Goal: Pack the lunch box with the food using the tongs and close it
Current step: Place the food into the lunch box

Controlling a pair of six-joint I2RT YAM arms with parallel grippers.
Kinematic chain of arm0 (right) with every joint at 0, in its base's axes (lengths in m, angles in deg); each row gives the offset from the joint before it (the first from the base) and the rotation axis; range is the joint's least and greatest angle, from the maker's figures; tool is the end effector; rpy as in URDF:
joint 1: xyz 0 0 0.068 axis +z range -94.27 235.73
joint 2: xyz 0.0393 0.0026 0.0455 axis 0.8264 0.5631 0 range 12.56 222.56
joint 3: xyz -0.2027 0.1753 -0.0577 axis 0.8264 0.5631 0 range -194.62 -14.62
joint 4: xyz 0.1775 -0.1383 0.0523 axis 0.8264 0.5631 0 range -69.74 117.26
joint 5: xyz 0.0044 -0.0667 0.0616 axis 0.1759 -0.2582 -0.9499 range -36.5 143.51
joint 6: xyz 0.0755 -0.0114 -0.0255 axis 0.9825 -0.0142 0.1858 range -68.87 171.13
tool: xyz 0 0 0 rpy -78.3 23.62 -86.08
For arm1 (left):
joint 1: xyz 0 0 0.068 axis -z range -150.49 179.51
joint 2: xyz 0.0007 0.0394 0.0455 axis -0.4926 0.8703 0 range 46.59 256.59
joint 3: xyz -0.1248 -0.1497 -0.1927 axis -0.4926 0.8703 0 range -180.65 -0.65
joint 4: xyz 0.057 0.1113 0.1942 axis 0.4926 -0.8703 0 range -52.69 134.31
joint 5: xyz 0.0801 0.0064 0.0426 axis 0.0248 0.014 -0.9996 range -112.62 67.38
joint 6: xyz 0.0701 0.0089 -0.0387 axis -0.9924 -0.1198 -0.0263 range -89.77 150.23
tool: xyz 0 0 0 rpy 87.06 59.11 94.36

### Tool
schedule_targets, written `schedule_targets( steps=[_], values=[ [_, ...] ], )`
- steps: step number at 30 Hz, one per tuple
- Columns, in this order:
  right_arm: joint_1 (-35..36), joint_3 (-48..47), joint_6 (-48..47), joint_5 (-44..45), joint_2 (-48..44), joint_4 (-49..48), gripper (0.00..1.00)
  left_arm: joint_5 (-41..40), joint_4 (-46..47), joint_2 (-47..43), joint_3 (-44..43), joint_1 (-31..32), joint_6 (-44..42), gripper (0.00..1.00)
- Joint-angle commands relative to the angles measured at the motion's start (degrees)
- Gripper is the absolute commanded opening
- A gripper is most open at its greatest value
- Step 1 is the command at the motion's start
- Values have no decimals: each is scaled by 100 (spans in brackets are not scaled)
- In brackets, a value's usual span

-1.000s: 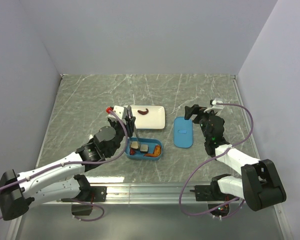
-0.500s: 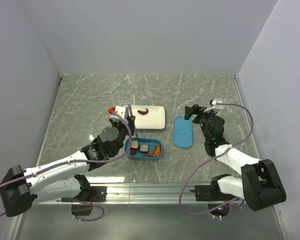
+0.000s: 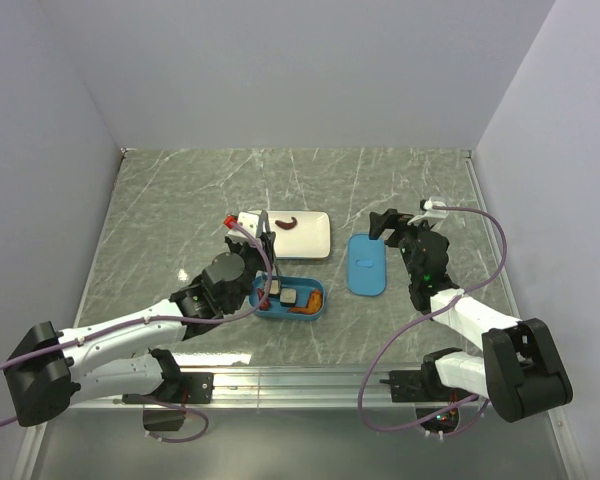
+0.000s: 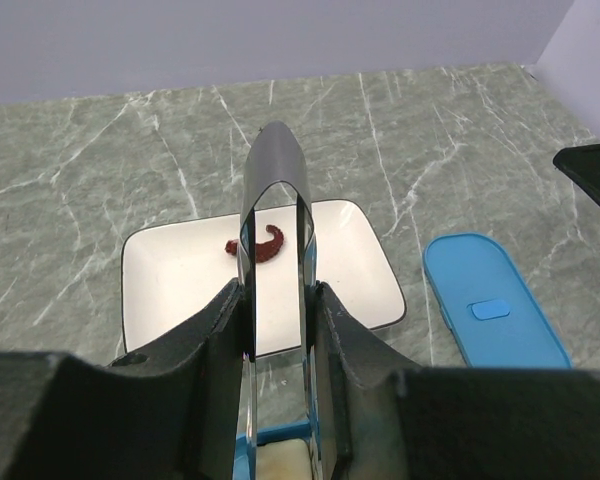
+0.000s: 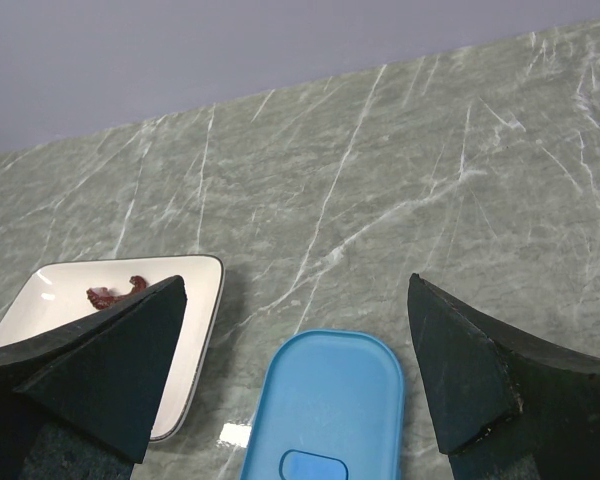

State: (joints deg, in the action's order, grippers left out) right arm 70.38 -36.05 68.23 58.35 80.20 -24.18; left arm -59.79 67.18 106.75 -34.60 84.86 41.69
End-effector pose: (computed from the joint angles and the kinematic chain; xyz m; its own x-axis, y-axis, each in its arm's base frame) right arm 0.2457 0.0582 0.2429 -0.0785 0.2824 -0.9561 -0.1541 0.9441 0.2915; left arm 0.1678 -0.1687 0.2962 -0.0945 -0.1417 -0.9854 0.2997 0.9398 -0.1639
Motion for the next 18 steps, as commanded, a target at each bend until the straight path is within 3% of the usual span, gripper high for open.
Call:
schedule_targets(
  steps=[1, 3, 6, 11, 18],
  values=[
    [20, -169, -5, -27, -22, -196, 98, -18, 253, -4, -59, 98, -13, 21],
    [20, -160, -5, -27, -22, -196, 98, -53, 227, -31, -67, 125, -21, 33],
    [11, -177, 3, -27, -22, -187, 98, -106, 218, -83, -59, 177, -39, 42],
    [29, -168, -5, -27, -14, -187, 98, -159, 200, -154, -59, 230, -57, 46],
    [29, -160, -5, -36, -23, -196, 98, -247, 130, -250, -85, 327, -74, 44]
  ],
)
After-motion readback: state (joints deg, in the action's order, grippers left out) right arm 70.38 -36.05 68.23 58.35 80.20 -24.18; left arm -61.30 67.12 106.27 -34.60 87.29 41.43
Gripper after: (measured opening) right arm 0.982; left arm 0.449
